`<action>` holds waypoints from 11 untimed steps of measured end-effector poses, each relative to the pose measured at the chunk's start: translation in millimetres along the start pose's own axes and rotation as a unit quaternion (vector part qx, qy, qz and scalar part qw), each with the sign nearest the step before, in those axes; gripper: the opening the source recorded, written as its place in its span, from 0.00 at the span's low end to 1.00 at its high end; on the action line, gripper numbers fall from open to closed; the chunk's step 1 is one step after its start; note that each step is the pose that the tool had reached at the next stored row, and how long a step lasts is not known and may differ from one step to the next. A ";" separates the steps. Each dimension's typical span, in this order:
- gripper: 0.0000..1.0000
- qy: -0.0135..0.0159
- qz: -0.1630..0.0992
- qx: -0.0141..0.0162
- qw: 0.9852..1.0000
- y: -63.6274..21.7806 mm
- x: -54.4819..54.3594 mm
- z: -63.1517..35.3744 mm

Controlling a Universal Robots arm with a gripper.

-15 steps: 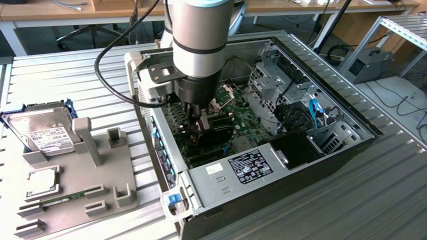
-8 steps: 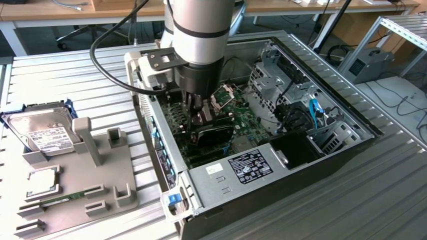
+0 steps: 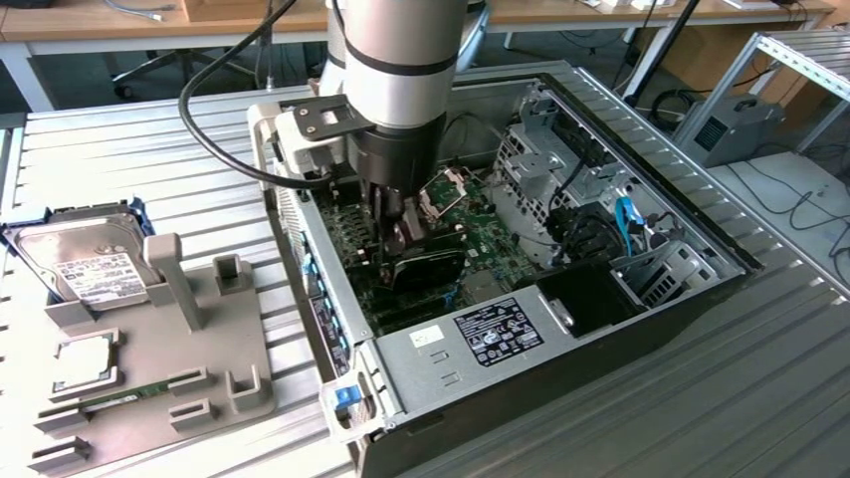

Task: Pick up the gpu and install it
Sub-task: 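Press down on the gpu until it lock into place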

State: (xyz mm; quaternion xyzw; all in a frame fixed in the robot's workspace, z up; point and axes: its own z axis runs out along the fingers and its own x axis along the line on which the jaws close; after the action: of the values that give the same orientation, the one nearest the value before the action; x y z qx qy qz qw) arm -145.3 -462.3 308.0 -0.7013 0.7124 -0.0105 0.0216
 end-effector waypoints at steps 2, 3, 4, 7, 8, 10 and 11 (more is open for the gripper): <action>0.42 0.000 0.000 0.000 1.000 0.0 0.0 0.0; 0.48 0.000 0.000 0.000 1.000 0.0 0.0 0.0; 0.48 0.000 0.000 0.000 1.000 -1.0 0.0 0.4; 0.48 0.000 0.001 0.000 1.000 -8.8 -0.1 5.2; 0.48 0.000 0.001 0.000 1.000 -11.9 -0.1 7.3; 0.48 0.000 0.001 0.000 1.000 -16.4 -0.1 11.3; 0.48 0.000 0.002 0.000 1.000 -18.6 -0.1 13.4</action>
State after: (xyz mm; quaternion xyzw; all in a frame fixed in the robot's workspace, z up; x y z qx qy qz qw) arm -126.1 -462.4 295.5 -0.7002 0.7136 -0.0105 0.0211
